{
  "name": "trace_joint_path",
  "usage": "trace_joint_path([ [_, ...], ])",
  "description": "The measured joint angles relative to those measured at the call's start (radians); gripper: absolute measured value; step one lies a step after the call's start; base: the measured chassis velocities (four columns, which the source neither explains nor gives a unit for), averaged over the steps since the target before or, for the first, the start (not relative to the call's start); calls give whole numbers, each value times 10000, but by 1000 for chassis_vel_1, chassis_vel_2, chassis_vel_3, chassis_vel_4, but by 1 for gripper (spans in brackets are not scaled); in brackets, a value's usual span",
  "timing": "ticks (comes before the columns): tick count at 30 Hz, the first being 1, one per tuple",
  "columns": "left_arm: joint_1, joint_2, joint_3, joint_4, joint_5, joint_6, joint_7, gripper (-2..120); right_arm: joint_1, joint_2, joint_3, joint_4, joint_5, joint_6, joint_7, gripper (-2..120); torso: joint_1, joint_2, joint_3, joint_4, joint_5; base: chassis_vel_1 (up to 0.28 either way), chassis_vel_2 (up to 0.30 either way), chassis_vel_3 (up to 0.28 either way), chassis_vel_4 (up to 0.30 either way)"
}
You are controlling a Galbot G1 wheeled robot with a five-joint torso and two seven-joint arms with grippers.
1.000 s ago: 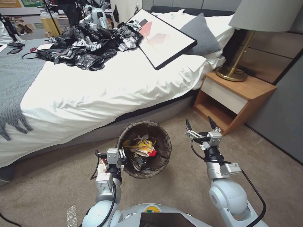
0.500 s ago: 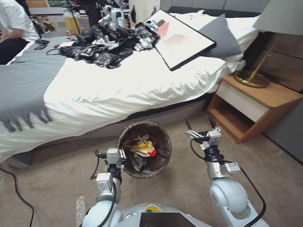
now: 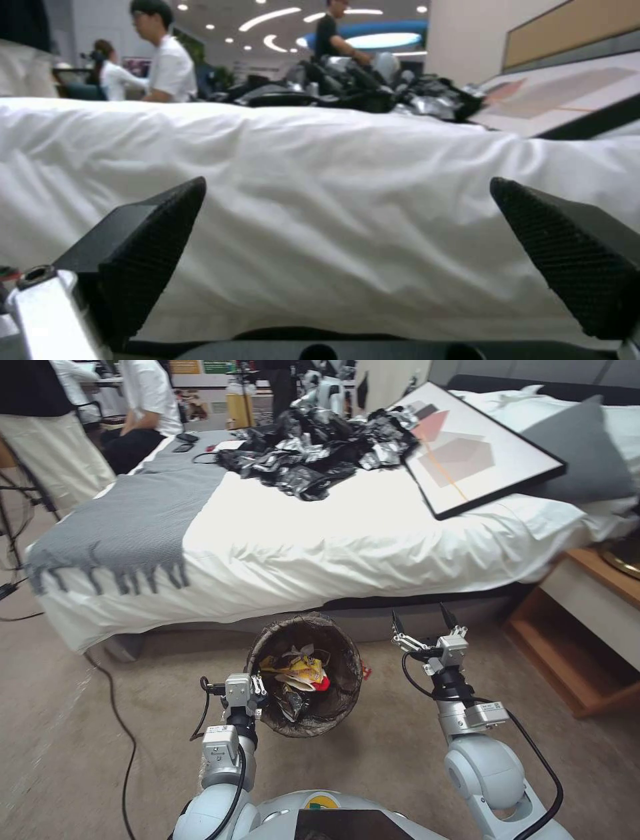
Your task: Pick up the trash bin, then pick up the garbage from the floor and place it into the trash bin.
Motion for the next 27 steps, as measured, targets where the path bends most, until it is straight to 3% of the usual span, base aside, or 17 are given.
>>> trace_joint_path([
  [27,0,0,-1,0,0,0,-1,0,155,7,58,-395,-25,16,-73,100,0,0,0,0,0,109,102,107,108],
])
